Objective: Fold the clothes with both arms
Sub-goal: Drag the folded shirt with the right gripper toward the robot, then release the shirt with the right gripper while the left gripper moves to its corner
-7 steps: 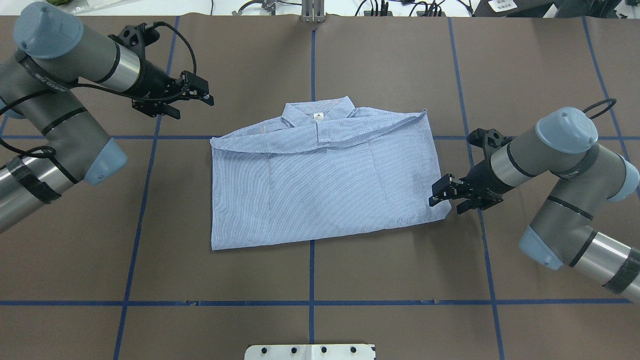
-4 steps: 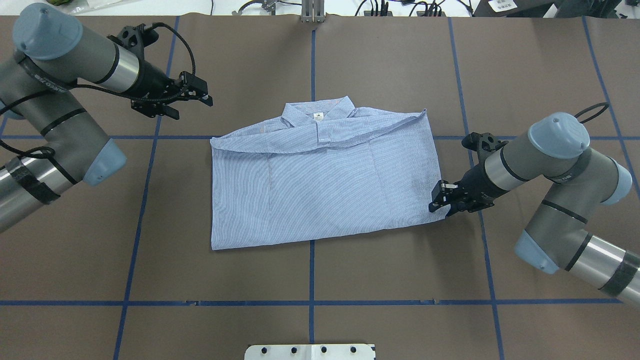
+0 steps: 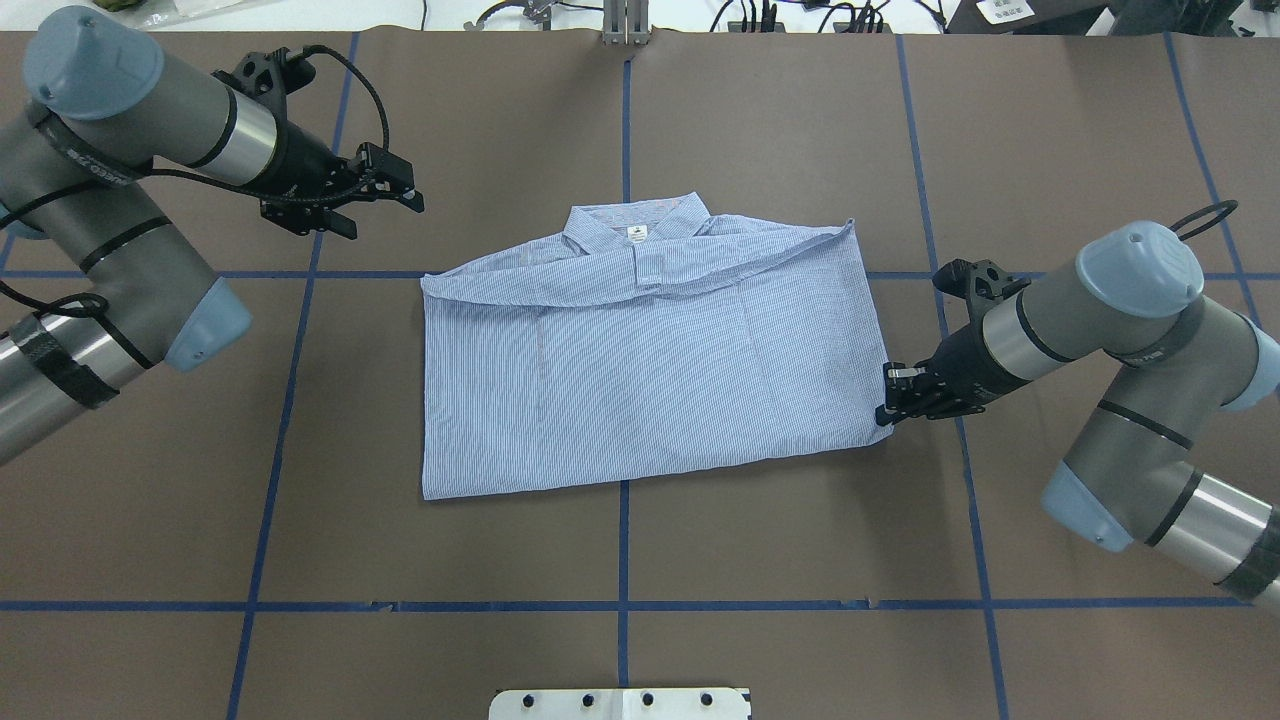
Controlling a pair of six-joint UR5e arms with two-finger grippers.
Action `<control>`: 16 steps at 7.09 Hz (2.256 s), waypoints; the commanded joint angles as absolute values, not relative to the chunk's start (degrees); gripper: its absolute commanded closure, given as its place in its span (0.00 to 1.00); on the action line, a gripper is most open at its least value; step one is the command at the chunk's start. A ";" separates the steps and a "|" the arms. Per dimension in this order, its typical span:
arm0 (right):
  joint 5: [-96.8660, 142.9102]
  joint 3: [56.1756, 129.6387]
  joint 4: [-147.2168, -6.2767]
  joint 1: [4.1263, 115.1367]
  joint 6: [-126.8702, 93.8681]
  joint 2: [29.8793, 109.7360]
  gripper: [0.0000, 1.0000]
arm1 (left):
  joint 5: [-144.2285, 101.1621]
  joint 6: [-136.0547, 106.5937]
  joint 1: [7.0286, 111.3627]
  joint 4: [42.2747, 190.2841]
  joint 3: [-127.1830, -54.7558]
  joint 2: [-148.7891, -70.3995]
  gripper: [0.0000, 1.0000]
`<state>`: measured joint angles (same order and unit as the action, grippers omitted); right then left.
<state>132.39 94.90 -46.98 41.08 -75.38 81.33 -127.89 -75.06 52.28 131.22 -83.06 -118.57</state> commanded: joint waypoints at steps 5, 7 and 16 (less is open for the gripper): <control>132.54 115.81 -46.93 23.68 -89.65 98.05 1.00 | -127.35 -74.97 52.38 131.31 -83.58 -118.48 0.02; 132.89 121.97 -46.93 18.66 -94.35 104.66 1.00 | -127.35 -74.97 52.38 131.40 -83.76 -118.48 0.02; 133.15 121.90 -45.79 38.10 -87.83 99.77 0.00 | -123.96 -94.51 37.83 131.66 -100.89 -110.39 0.02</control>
<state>133.08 121.76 -45.77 33.17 -90.66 101.17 -126.46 -87.32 42.29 131.63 -99.47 -110.77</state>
